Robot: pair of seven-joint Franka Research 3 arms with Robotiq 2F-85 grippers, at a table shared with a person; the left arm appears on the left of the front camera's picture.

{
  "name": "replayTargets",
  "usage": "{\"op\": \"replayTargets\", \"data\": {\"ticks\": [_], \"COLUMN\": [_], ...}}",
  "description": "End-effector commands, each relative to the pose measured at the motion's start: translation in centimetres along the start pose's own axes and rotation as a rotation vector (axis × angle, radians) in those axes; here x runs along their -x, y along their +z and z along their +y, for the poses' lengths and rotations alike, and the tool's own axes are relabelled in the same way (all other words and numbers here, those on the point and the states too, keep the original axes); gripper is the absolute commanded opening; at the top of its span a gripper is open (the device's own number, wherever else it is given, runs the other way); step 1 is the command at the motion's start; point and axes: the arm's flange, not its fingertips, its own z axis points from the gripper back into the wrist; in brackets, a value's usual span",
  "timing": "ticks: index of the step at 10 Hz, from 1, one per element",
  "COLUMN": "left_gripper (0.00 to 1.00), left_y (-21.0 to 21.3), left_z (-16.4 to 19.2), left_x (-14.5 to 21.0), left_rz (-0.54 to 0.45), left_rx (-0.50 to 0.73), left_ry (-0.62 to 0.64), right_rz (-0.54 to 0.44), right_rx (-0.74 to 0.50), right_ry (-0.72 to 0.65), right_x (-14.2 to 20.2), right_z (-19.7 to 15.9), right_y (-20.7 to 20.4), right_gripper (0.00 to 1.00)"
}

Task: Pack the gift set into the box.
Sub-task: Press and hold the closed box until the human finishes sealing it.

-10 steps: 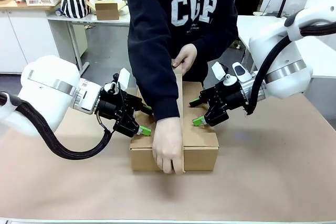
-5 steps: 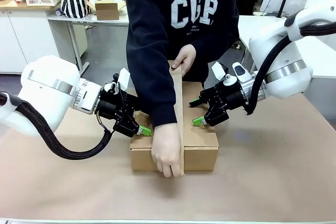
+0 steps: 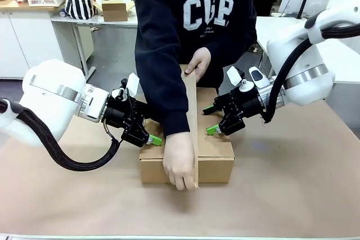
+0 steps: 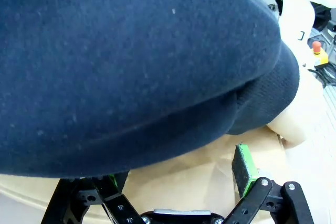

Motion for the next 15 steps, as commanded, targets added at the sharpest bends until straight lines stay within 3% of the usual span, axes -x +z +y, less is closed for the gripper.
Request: {"op": "replayTargets", "data": {"ticks": [1, 15], "left_gripper": [1.0, 1.0], "left_y": [0.01, 0.01], "left_z": [-0.07, -0.07], "left_x": [0.09, 0.09], "left_rz": [-0.004, -0.004], "left_rx": [0.002, 0.002], "left_ry": [-0.006, -0.006], "right_rz": [0.008, 0.008], "right_rx": [0.003, 0.003], "right_ry": [-0.001, -0.001], "right_x": [0.16, 0.16], "right_z": [0.2, 0.2], "right_y": [-0.18, -0.18], "right_gripper": [1.0, 1.0]}}
